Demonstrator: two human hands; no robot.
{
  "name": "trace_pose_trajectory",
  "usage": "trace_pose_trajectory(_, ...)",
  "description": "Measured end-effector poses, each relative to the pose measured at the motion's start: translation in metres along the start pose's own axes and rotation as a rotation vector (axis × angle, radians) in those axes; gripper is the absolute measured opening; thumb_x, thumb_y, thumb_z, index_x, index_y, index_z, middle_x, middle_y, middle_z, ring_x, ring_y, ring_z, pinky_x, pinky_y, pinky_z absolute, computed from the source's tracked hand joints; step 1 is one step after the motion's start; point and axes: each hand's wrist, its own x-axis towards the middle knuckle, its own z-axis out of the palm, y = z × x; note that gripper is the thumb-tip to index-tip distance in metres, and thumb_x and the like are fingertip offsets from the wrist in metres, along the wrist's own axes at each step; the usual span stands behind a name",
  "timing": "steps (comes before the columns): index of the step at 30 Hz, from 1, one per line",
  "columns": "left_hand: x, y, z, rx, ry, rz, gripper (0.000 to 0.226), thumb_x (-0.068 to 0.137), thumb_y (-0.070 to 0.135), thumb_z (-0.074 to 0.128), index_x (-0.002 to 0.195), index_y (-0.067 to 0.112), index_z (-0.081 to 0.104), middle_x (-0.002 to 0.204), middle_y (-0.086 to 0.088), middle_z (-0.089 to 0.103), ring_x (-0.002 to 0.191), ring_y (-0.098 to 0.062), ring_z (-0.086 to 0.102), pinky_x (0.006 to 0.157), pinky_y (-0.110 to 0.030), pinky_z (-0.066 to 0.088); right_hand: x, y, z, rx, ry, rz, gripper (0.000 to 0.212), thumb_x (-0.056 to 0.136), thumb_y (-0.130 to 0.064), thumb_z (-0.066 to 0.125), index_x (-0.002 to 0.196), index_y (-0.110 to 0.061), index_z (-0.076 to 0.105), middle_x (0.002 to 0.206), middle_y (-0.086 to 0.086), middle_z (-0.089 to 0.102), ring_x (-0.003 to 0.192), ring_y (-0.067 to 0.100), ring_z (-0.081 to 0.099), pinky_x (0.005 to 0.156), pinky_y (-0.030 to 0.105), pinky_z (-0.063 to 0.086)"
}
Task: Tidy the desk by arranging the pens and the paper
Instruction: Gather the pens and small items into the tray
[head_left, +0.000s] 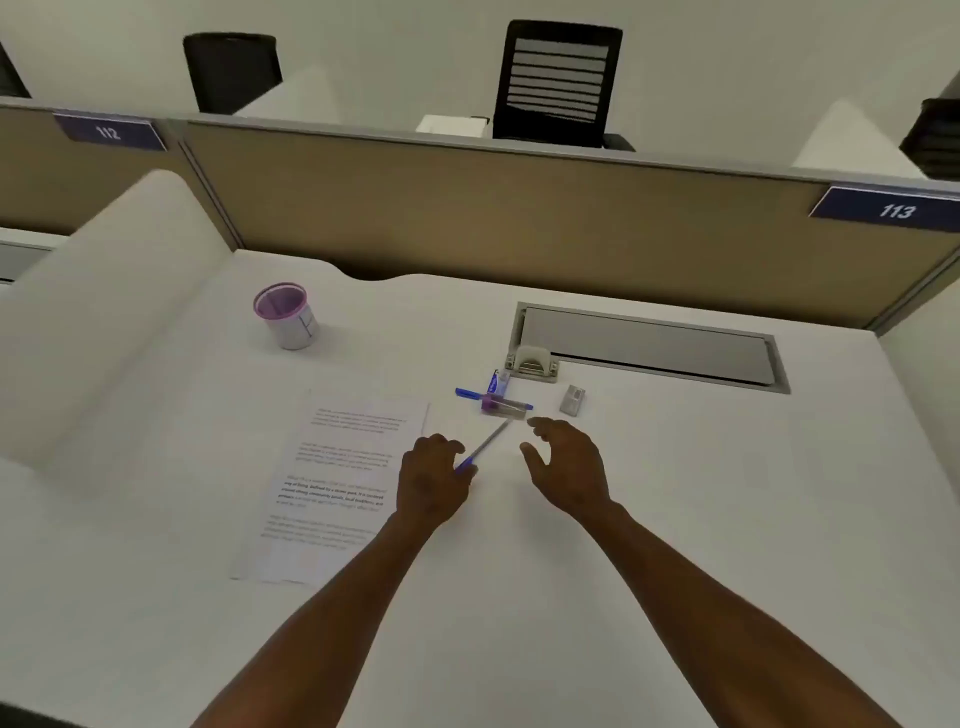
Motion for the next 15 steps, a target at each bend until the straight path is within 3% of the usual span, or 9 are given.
trace_pose_trajectory(4, 0.006, -0.005, 0.01, 0.082, -0.117, -0.077, 0.037, 0.09, 0.045, 0.06, 0.119, 0.023, 0.061, 0.117, 0.003, 0.06, 0.108, -0.017, 0.052, 0.094, -0.03, 0.042, 0.024, -0.004, 0.009, -0.042, -0.02, 0.045, 0.037, 0.091, -0.032, 0.064, 0.125, -0.016, 0.063, 0.116, 0.002, 0.068, 0.105, 0.02, 0.063, 0.09, 0.031, 0.047)
trace_pose_trajectory(7, 0.007, -0.008, 0.014, 0.043, -0.072, -0.073, 0.029, 0.09, 0.039, 0.062, 0.114, 0.024, 0.062, 0.11, 0.004, 0.061, 0.103, -0.016, 0.053, 0.09, -0.028, 0.041, 0.046, -0.007, 0.015, -0.068, -0.013, 0.036, 0.036, 0.092, -0.03, 0.063, 0.125, -0.017, 0.064, 0.119, 0.003, 0.067, 0.108, 0.021, 0.061, 0.093, 0.034, 0.049)
trace_pose_trajectory(11, 0.005, -0.013, 0.015, -0.006, 0.004, -0.049, 0.014, 0.089, 0.029, 0.064, 0.102, 0.023, 0.065, 0.099, 0.004, 0.063, 0.096, -0.017, 0.054, 0.082, -0.027, 0.038, 0.072, -0.011, 0.024, -0.173, -0.021, -0.029, 0.024, 0.092, -0.026, 0.061, 0.112, -0.013, 0.069, 0.109, 0.008, 0.07, 0.101, 0.027, 0.062, 0.085, 0.038, 0.051)
trace_pose_trajectory(15, 0.005, -0.017, 0.013, -0.167, 0.063, -0.097, 0.009, 0.085, 0.018, 0.069, 0.092, 0.021, 0.066, 0.09, 0.004, 0.065, 0.085, -0.015, 0.057, 0.079, -0.029, 0.048, 0.089, -0.012, 0.035, -0.312, -0.09, -0.077, 0.024, 0.094, -0.029, 0.059, 0.11, -0.016, 0.07, 0.105, 0.006, 0.07, 0.096, 0.024, 0.061, 0.081, 0.035, 0.05)
